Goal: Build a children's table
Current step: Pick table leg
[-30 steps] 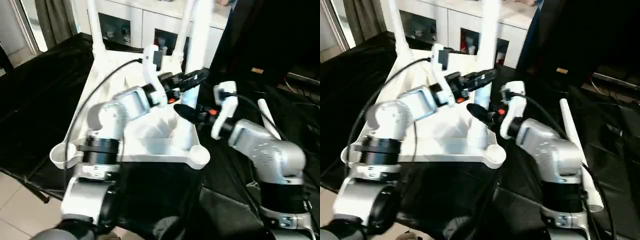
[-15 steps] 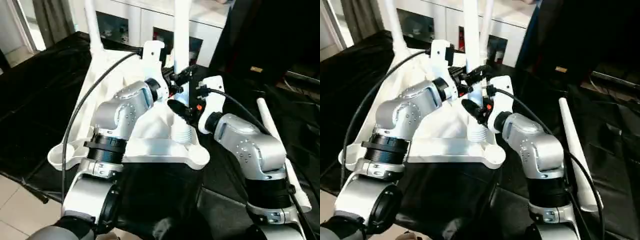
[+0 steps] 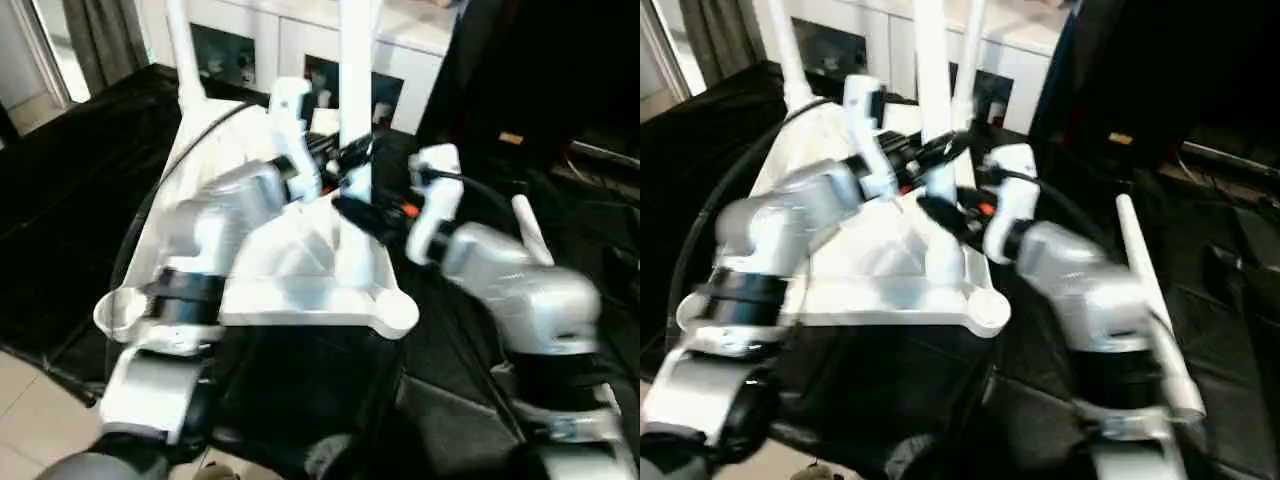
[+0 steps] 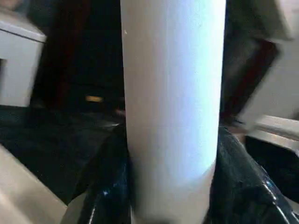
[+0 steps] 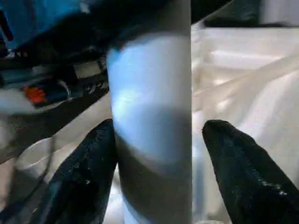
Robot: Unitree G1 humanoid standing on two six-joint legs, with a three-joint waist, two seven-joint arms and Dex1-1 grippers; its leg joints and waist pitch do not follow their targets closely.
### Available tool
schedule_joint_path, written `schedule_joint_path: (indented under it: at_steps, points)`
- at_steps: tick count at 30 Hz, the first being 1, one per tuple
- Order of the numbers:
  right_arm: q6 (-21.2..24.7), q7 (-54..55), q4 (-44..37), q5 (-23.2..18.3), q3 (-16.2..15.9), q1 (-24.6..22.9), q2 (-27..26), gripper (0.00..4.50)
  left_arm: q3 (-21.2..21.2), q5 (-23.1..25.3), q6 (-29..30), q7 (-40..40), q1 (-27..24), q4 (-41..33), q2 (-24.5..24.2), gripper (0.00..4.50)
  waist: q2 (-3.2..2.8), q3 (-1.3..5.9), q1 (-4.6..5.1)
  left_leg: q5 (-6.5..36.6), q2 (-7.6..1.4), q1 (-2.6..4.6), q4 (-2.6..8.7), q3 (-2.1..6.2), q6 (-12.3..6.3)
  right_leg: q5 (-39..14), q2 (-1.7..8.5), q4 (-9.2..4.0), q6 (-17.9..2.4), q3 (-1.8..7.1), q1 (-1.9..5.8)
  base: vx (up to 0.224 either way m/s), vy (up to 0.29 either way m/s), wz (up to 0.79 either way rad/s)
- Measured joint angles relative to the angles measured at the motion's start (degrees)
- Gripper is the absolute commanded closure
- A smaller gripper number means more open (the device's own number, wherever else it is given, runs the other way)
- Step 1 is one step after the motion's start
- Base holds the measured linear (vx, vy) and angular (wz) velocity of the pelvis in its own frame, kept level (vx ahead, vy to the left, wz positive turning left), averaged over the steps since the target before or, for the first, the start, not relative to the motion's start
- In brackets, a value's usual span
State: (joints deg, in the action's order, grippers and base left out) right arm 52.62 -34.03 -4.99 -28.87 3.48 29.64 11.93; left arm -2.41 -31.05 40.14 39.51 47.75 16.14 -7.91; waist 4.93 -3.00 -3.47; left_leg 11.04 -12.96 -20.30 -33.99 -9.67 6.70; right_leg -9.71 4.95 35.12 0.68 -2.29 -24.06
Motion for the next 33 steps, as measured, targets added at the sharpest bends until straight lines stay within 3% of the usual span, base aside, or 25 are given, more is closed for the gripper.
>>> schedule_joint_path:
  at_steps: [4, 5, 10, 16, 17, 18, 22, 24, 29, 33]
  points:
    - [4.31, -4.01, -1.09, -2.89, -0.07, -0.69, 3.31, 1.52, 0.76, -1.39, 0.79, 5.84, -0.01, -2.26, -3.15, 2.65, 0.01, 0.00, -0.04, -0.01, 0.00, 0.08, -0.01, -0.01, 0.00, 0.02, 0.00, 0.04, -0.03, 0.01, 0.06, 0.000, 0.000, 0.00]
    - [4.72, -4.68, -1.33, -3.21, -0.30, -0.85, 4.09, 1.69, 0.75, -2.17, 1.52, 6.87, -0.02, -2.70, -3.44, 2.65, 0.01, 0.00, -0.04, -0.02, 0.00, 0.11, -0.02, -0.01, 0.02, 0.02, 0.01, 0.06, -0.03, 0.02, 0.07, 0.000, 0.000, 0.00]
    - [4.76, -6.43, -2.92, -5.01, -1.55, -1.35, 5.07, 2.04, 0.10, -5.23, 4.00, 9.13, -0.48, -4.60, -4.15, 2.66, 0.01, 0.00, 0.08, -0.08, -0.01, 0.13, -0.02, -0.01, 0.07, 0.03, 0.00, 0.15, -0.04, 0.02, 0.07, 0.000, 0.000, 0.00]
    - [4.80, -6.55, -3.28, -5.21, -2.48, -1.62, 5.06, 2.42, 0.09, -5.40, 4.14, 10.23, -1.17, -5.36, -4.39, 2.66, 0.06, -0.02, 0.05, -0.09, -0.01, 0.11, -0.04, -0.01, 0.06, 0.04, 0.01, 0.13, -0.06, 0.01, 0.06, 0.000, 0.000, 0.00]
    - [4.76, -6.52, -3.29, -5.22, -2.50, -1.64, 5.03, 2.43, 0.13, -5.29, 4.01, 10.08, -1.17, -5.35, -4.31, 2.31, 0.09, -0.03, 0.04, -0.09, -0.01, 0.11, -0.04, -0.01, 0.06, 0.04, 0.01, 0.13, -0.06, 0.01, 0.05, 0.000, 0.000, 0.00]
    - [4.72, -6.45, -3.29, -5.22, -2.49, -1.64, 4.99, 2.44, 0.09, -5.28, 4.00, 9.64, -1.17, -5.35, -4.13, 1.96, 0.11, -0.03, 0.03, -0.08, -0.01, 0.10, -0.04, -0.01, 0.06, 0.04, 0.01, 0.12, -0.06, 0.01, 0.06, 0.000, 0.000, 0.00]
    - [4.30, -3.30, -2.71, -4.89, -2.42, -1.64, 3.70, 2.46, -0.48, -5.05, 3.50, 5.05, -1.11, -5.32, -1.66, 1.87, 0.26, -0.03, -0.12, -0.09, -0.01, 0.07, -0.05, -0.01, 0.06, 0.04, 0.02, 0.11, -0.06, 0.01, 0.06, 0.000, 0.000, 0.00]
    - [4.22, -1.70, -2.38, -4.45, -2.12, -1.64, 2.90, 2.54, -0.61, -3.87, 2.23, 2.69, -1.04, -5.30, -0.80, 1.55, 0.29, -0.03, -0.05, -0.09, -0.01, 0.06, -0.05, -0.01, 0.06, 0.04, 0.02, 0.12, -0.06, 0.01, 0.05, 0.000, 0.000, 0.00]
    - [3.42, 3.08, -0.56, -2.99, -1.25, -1.60, -0.47, 2.59, 0.26, 2.51, -0.54, -7.55, -1.11, -4.53, 2.15, 1.52, 0.31, -0.02, 0.14, -0.10, -0.02, -0.12, -0.05, 0.00, 0.08, 0.05, 0.01, 0.10, -0.03, -0.01, 0.03, 0.000, 0.000, 0.00]
    - [3.37, 4.06, -0.49, -2.75, -1.25, -1.56, -0.54, 2.61, 0.30, 3.12, -0.68, -9.74, -1.14, -4.53, 2.91, 1.70, 0.34, -0.03, 0.10, -0.09, -0.01, -0.14, -0.05, 0.00, 0.06, 0.04, 0.01, 0.07, -0.03, -0.01, 0.00, 0.000, 0.000, 0.00]
